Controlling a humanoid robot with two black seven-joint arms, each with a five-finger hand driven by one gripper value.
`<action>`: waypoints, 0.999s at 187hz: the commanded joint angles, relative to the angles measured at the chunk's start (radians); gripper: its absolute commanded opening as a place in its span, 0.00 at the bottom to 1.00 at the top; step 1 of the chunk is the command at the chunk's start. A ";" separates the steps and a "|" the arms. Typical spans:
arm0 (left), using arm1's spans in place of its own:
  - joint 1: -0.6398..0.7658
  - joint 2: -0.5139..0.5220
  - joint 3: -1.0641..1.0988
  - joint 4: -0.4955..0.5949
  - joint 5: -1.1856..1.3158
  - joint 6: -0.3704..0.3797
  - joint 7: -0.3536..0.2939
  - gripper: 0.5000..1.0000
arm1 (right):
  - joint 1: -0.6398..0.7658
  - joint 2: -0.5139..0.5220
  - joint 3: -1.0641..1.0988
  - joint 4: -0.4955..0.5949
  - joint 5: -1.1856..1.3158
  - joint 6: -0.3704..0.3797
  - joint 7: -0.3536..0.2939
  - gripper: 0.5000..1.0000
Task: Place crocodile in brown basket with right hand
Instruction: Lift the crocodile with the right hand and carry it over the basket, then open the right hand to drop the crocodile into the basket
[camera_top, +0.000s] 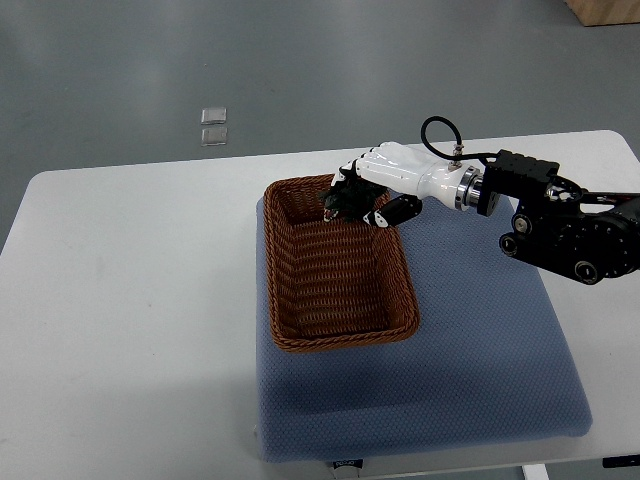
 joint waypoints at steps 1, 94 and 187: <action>0.000 0.000 0.000 0.000 0.000 0.000 0.000 1.00 | -0.021 0.011 -0.002 0.000 -0.002 0.002 0.003 0.00; 0.000 0.000 0.001 0.000 0.000 0.000 0.000 1.00 | -0.035 0.070 -0.013 0.015 -0.008 -0.006 0.026 0.17; 0.000 0.000 0.001 0.000 0.000 0.000 0.000 1.00 | -0.056 0.050 -0.008 -0.008 0.007 -0.064 0.019 0.85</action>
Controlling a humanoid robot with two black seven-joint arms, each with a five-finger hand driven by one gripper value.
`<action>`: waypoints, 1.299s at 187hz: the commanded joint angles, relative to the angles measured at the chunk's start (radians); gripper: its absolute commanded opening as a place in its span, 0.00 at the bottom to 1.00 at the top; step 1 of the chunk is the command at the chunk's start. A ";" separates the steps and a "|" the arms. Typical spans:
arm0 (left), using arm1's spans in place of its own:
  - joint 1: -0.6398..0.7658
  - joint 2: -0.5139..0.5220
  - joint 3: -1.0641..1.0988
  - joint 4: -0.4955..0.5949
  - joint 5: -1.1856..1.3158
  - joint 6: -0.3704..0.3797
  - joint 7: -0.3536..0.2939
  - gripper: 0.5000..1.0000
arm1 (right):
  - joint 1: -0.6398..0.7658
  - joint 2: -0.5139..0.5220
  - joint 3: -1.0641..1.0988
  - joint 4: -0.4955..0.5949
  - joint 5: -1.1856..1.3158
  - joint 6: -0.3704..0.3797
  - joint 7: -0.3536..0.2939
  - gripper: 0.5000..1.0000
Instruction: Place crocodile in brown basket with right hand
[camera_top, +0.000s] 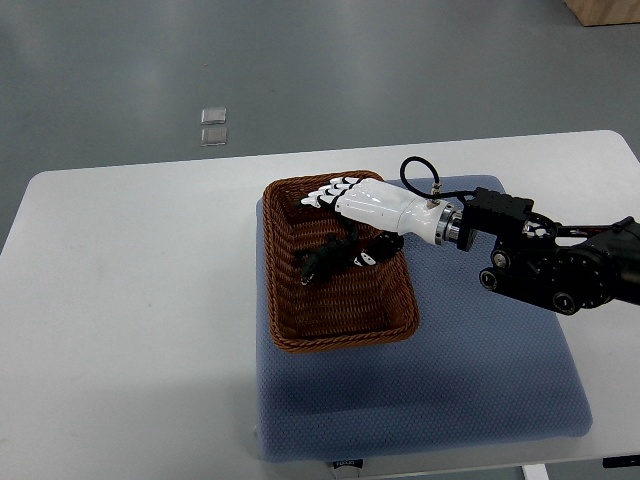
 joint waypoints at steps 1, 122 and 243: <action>0.000 0.000 0.001 0.000 0.000 0.000 0.000 1.00 | 0.000 -0.010 0.013 -0.008 0.014 0.000 -0.003 0.85; 0.000 0.000 0.000 0.000 0.000 0.000 0.000 1.00 | -0.137 -0.010 0.503 -0.230 0.574 0.224 -0.034 0.85; 0.000 0.000 0.001 0.000 0.000 0.000 0.000 1.00 | -0.359 0.103 1.135 -0.224 0.626 0.375 -0.284 0.85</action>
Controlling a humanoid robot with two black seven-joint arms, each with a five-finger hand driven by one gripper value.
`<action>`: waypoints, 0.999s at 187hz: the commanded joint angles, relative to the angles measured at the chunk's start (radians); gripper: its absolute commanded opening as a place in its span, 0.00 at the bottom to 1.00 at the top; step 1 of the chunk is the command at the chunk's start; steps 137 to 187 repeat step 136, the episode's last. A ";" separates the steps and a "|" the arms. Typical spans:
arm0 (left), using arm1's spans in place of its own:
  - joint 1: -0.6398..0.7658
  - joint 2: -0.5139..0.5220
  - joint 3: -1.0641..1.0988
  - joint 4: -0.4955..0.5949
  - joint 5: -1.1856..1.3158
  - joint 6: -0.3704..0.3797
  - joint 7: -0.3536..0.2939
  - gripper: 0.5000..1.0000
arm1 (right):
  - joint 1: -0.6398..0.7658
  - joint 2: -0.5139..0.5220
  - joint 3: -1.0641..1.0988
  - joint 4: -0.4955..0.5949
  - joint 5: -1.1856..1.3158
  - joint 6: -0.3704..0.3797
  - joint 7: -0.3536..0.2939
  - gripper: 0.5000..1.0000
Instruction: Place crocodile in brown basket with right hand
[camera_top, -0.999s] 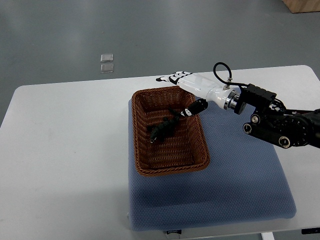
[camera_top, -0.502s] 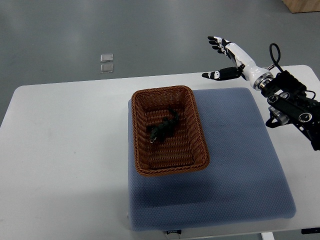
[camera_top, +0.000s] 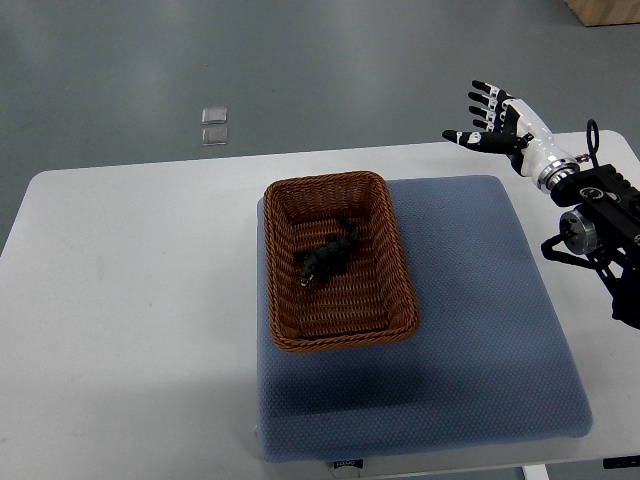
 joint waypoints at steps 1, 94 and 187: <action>0.000 0.000 0.001 0.000 0.000 0.000 0.000 1.00 | -0.030 0.035 0.094 0.005 0.000 0.002 -0.031 0.85; 0.000 0.000 -0.001 0.000 0.000 0.000 0.000 1.00 | -0.091 0.115 0.254 0.033 0.003 -0.067 -0.042 0.86; 0.000 0.000 0.001 0.000 0.000 0.000 0.000 1.00 | -0.100 0.135 0.254 0.033 0.005 -0.081 -0.040 0.86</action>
